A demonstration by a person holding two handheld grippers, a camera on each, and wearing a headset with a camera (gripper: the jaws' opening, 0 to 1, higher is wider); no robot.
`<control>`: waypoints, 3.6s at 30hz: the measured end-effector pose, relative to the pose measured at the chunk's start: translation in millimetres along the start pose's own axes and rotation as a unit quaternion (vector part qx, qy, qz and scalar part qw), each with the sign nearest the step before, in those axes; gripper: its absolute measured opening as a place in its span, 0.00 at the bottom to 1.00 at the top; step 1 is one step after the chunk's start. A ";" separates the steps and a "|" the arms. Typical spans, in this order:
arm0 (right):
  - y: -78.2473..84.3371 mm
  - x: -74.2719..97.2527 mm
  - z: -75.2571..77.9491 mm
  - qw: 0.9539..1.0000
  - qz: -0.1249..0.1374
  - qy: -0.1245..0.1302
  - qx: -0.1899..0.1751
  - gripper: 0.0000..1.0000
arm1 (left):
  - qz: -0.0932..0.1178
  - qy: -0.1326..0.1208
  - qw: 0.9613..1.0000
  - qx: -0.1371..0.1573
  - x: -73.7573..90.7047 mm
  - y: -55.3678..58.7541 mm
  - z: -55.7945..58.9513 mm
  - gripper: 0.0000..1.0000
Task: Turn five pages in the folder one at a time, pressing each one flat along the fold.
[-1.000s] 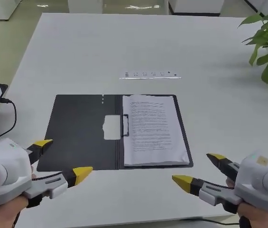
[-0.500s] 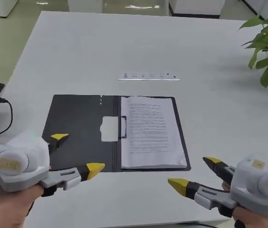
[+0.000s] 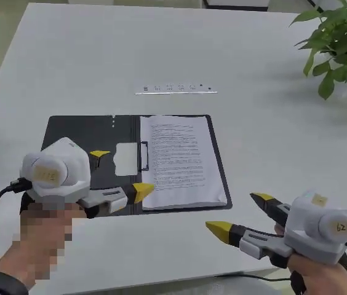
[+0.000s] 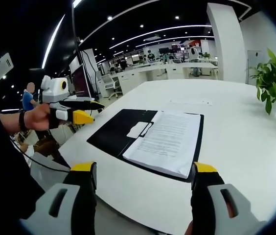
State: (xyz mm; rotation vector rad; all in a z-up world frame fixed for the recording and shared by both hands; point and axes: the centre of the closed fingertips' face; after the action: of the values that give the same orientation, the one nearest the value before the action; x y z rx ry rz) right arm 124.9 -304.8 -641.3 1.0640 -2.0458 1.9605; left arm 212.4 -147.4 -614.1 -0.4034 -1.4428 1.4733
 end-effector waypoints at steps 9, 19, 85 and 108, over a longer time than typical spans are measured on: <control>0.9 2.0 4.9 1.000 -0.002 0.001 0.000 0.79 | -0.013 0.029 0.999 -0.010 -33.6 -3.0 13.4 0.73; 1.8 3.5 11.1 1.000 -0.003 0.001 -0.002 0.79 | -0.022 0.051 0.998 -0.016 -72.7 -7.3 21.4 0.73; 15.1 -5.6 43.4 0.999 -0.028 -0.025 -0.023 0.76 | -0.194 -0.014 0.979 -0.060 -214.5 98.9 21.5 0.61; 8.4 -99.5 69.5 0.994 -0.024 -0.066 -0.082 0.67 | -0.166 -0.014 0.986 -0.019 -200.5 100.1 10.9 0.40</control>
State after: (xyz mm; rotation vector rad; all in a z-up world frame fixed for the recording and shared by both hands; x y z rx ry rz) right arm 220.8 -329.2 -712.1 1.2234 -2.1810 1.7083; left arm 253.3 -294.1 -778.8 -0.1551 -1.4827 1.1886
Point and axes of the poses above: the centre of the closed fingertips' face, and the gripper's own axes: x roughly backward along the fingers, z roughly to its right, y roughly out of its underside, and after that the axes turned 7 degrees about y, right-handed
